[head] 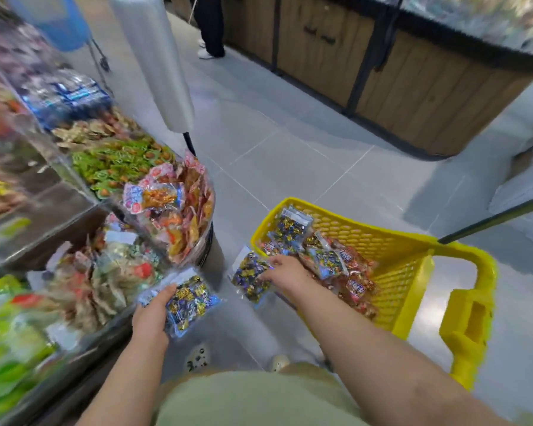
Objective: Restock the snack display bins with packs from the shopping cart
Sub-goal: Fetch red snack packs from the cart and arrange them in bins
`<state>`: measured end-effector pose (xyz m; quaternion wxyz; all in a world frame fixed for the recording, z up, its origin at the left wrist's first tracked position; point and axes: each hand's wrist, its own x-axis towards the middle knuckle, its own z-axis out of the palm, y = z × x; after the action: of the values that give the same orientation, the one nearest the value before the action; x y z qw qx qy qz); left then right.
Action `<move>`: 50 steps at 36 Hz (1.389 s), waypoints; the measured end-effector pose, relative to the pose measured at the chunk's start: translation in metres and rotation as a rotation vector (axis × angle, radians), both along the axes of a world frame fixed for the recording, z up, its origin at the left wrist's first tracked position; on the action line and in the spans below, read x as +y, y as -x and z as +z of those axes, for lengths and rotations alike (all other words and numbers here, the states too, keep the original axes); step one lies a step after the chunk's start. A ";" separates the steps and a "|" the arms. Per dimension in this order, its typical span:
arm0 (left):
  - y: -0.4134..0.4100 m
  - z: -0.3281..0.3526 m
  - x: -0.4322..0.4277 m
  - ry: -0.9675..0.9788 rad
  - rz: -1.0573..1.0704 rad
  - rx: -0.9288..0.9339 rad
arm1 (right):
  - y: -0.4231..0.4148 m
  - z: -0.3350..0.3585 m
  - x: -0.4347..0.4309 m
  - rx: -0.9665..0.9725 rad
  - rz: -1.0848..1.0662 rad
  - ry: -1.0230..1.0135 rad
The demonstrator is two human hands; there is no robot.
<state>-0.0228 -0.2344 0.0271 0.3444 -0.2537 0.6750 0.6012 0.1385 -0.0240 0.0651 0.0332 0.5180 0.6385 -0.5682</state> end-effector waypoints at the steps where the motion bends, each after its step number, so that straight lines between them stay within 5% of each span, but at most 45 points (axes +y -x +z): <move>1: 0.002 0.004 -0.010 0.000 0.039 0.018 | 0.009 0.002 -0.008 0.037 0.000 0.000; 29: 0.264 0.118 -0.286 0.194 0.128 0.511 | 0.349 0.079 -0.244 0.437 0.240 -0.268; 34: 0.288 0.126 -0.316 0.185 0.187 0.518 | 0.386 0.096 -0.259 0.392 0.321 -0.060; 38: 0.320 0.137 -0.341 0.126 0.337 0.509 | 0.418 0.109 -0.264 0.481 0.404 0.306; 42: 0.359 0.160 -0.354 0.087 0.468 0.576 | 0.454 0.126 -0.270 0.454 0.689 0.096; 45: 0.387 0.170 -0.353 0.101 0.497 0.584 | 0.485 0.134 -0.278 0.480 0.758 0.076; 50: 0.419 0.174 -0.350 0.147 0.521 0.562 | 0.531 0.142 -0.287 0.460 0.801 -0.330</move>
<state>-0.4417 -0.5840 0.2011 -0.0374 -0.2661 0.6973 0.6645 -0.3927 -0.3112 0.2070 0.0248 0.0914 0.8599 -0.5017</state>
